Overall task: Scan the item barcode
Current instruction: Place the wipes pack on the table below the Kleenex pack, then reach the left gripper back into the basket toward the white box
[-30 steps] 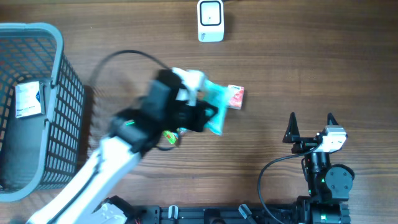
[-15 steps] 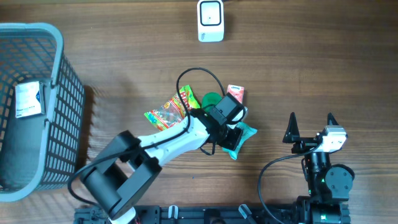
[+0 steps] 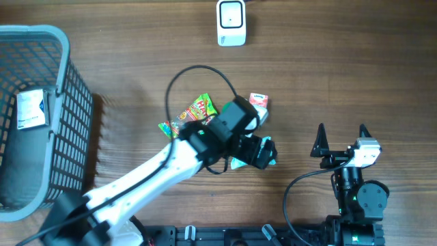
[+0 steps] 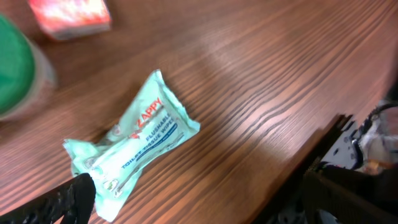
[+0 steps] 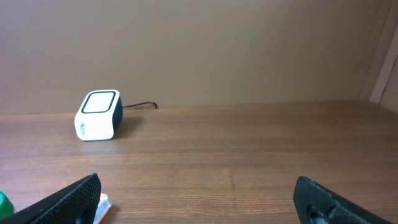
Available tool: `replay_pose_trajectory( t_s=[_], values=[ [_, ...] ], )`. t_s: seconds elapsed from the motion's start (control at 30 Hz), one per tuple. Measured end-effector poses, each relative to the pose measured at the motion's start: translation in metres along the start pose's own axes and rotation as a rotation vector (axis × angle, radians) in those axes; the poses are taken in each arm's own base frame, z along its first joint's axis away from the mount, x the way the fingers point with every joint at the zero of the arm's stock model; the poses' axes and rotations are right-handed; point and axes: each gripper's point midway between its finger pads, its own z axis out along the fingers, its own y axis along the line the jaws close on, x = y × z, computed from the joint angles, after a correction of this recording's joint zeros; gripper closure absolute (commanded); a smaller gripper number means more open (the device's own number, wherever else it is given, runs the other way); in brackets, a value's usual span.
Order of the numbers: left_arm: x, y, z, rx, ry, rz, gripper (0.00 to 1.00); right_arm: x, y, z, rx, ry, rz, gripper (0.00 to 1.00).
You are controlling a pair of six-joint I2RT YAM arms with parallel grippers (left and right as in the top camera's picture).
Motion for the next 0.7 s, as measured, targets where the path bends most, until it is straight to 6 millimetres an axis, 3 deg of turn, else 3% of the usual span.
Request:
replay_pose_trajectory(
  t_s=[0.17, 0.4, 0.57, 0.7],
  values=[
    [-0.013, 0.019, -0.059, -0.057, -0.123, -0.05, 0.0, 0.0, 0.0, 0.0, 0.0, 0.0, 0.0, 0.0],
    [-0.03, 0.023, -0.142, -0.106, -0.38, -0.048, 0.0, 0.0, 0.0, 0.0, 0.0, 0.0, 0.0, 0.0],
    [-0.037, 0.036, -0.217, -0.237, -0.654, -0.057, 0.0, 0.0, 0.0, 0.0, 0.0, 0.0, 0.0, 0.0],
    [-0.032, 0.048, -0.273, -0.333, -0.852, -0.093, 0.0, 0.0, 0.0, 0.0, 0.0, 0.0, 0.0, 0.0]
  ],
)
